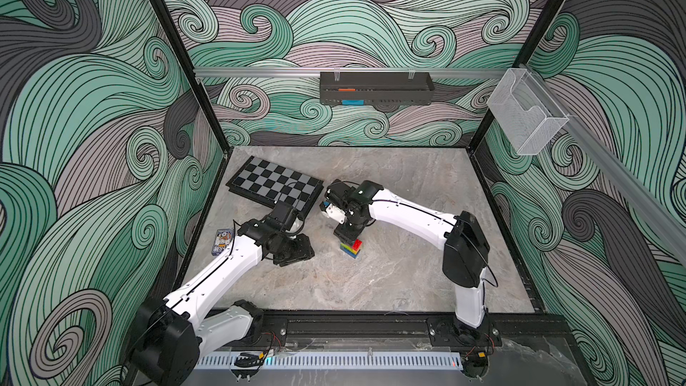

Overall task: Assemble the number 5 with lego
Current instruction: Assemble the lego brick with the lego brick, then adjust the lego brick at the center of the board.

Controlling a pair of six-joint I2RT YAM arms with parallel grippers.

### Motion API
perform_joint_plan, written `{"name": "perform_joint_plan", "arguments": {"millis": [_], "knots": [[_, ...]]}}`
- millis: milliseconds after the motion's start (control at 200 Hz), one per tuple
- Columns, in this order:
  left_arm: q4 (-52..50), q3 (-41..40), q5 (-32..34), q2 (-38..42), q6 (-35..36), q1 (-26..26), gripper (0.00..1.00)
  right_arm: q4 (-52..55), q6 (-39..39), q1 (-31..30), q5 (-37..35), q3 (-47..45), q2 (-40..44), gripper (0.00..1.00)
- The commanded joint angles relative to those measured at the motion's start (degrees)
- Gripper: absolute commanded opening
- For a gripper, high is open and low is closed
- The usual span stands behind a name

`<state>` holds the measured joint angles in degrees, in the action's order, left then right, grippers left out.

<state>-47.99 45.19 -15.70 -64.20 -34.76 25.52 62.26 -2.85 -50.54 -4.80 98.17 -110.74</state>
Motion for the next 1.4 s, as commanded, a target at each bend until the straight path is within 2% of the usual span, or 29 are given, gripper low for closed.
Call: {"name": "perform_joint_plan", "arguments": {"millis": [0, 210, 425, 715, 1051, 1396], "knots": [[-0.41, -0.11, -1.27, -1.54, 1.87, -0.38, 0.56, 0.85, 3.63, 2.81, -1.69, -2.85, 4.53, 0.65], [-1.0, 0.21, -2.24, -3.29, 2.08, -0.04, 0.56, -6.93, 7.94, 9.53, 0.78, -15.28, 9.74, 0.59], [-3.36, 1.44, -0.76, -2.65, 0.85, 0.67, 0.56, -18.31, 12.21, 11.42, 3.15, -24.05, 7.46, 0.55], [-4.19, 0.19, 0.22, -0.01, -1.26, 0.85, 0.56, -25.55, 14.33, 11.26, 5.87, -30.06, 5.28, 0.52], [-4.48, 0.19, 0.32, 0.41, -1.27, 0.85, 0.56, -28.8, 16.87, 9.0, 7.11, -32.29, 3.82, 0.49], [-4.57, 0.22, 0.24, 0.84, -1.01, 0.85, 0.56, -31.67, 23.26, 5.44, 12.94, -37.63, 8.21, 0.48]]}}
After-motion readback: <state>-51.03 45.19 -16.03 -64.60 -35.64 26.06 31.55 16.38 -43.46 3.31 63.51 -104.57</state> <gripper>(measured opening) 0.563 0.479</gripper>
